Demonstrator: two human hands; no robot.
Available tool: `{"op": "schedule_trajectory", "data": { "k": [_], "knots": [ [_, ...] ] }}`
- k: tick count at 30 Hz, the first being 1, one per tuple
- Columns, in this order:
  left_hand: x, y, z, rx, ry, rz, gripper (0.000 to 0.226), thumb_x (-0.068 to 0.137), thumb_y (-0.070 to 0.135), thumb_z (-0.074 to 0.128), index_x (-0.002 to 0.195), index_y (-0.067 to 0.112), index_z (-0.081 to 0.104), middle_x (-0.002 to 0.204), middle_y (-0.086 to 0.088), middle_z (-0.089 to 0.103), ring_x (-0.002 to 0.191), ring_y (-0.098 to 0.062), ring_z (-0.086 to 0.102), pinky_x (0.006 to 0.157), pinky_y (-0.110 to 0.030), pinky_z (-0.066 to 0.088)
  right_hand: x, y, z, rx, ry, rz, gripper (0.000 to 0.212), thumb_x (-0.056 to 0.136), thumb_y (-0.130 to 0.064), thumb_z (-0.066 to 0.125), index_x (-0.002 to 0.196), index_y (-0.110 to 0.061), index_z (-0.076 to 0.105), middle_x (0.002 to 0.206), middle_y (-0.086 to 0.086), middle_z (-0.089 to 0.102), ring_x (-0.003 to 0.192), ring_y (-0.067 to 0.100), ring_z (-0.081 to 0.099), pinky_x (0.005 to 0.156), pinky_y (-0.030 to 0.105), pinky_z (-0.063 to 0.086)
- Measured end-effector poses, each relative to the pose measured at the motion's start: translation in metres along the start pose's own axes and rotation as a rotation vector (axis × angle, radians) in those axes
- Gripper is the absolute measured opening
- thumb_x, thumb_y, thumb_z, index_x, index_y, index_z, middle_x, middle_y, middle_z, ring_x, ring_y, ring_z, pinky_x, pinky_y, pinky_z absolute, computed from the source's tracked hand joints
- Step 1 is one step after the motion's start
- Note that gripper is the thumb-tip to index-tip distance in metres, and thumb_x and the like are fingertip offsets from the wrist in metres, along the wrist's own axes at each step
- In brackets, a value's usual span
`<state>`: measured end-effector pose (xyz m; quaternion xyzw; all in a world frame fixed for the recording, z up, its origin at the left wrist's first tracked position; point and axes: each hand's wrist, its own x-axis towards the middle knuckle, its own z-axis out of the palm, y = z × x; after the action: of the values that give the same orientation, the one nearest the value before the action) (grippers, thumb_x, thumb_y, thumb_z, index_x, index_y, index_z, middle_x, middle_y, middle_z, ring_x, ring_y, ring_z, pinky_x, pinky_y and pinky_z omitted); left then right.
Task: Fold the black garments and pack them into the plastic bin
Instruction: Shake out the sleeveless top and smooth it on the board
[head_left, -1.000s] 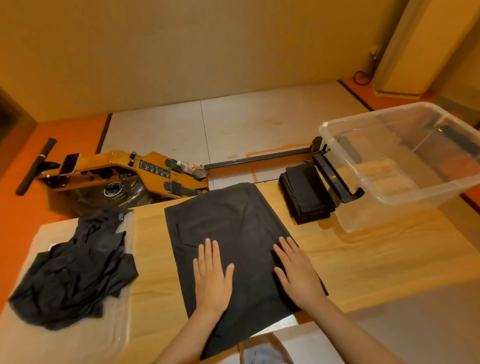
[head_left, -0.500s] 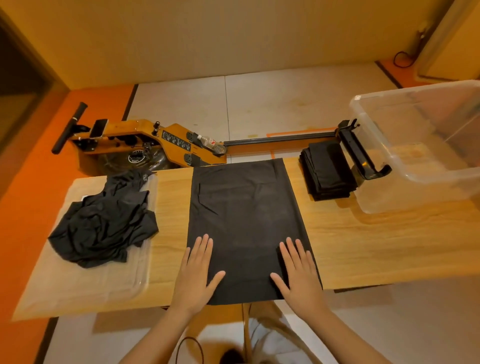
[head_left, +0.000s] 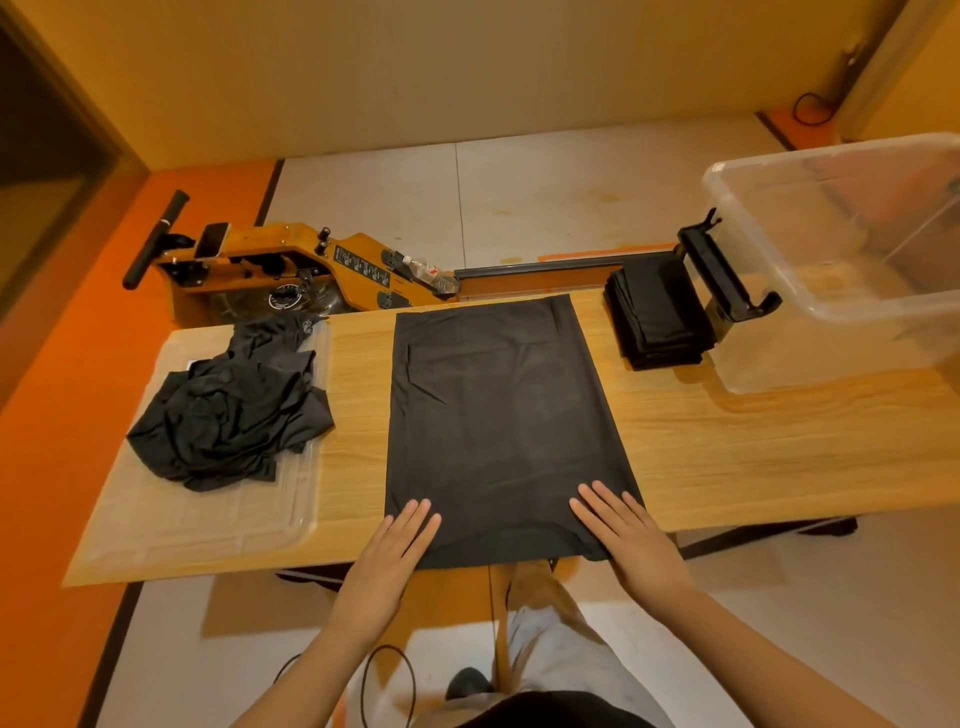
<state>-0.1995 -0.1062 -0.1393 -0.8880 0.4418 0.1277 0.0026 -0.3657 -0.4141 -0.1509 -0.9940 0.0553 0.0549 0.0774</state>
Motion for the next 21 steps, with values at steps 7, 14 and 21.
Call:
{"op": "schedule_trajectory", "data": {
  "k": [7,14,21],
  "knots": [
    [-0.022,-0.002,-0.012,-0.229,0.105,-0.014,0.075,0.070,-0.010,0.074,0.134,0.023,0.054,0.146,0.006,0.041,0.134,-0.012,0.043,0.114,-0.021,0.019,-0.022,-0.004,-0.019,0.233,0.175,0.068,0.055,0.071,0.001,0.078,0.122,-0.017,0.065,0.131,0.000,0.059,0.117,0.021,0.061,0.101,0.029,0.041],
    [-0.032,0.001,-0.044,-0.399,0.161,-0.170,0.019,0.101,0.022,0.044,0.115,0.033,0.051,0.102,0.009,0.065,0.088,-0.001,0.059,0.070,-0.009,0.042,-0.032,-0.015,-0.045,0.332,0.183,0.297,0.024,0.088,-0.007,0.062,0.110,-0.014,0.064,0.093,0.004,0.070,0.080,0.022,0.067,0.062,0.024,0.048],
    [-0.040,-0.007,-0.045,-0.355,0.132,-0.109,0.009,0.100,0.029,0.048,0.103,0.037,0.047,0.087,0.015,0.060,0.072,0.001,0.054,0.058,-0.010,0.036,-0.044,-0.020,-0.042,0.339,0.219,0.292,0.024,0.082,-0.007,0.071,0.103,-0.015,0.065,0.075,-0.004,0.067,0.058,0.013,0.062,0.048,0.009,0.029]
  ]
}}
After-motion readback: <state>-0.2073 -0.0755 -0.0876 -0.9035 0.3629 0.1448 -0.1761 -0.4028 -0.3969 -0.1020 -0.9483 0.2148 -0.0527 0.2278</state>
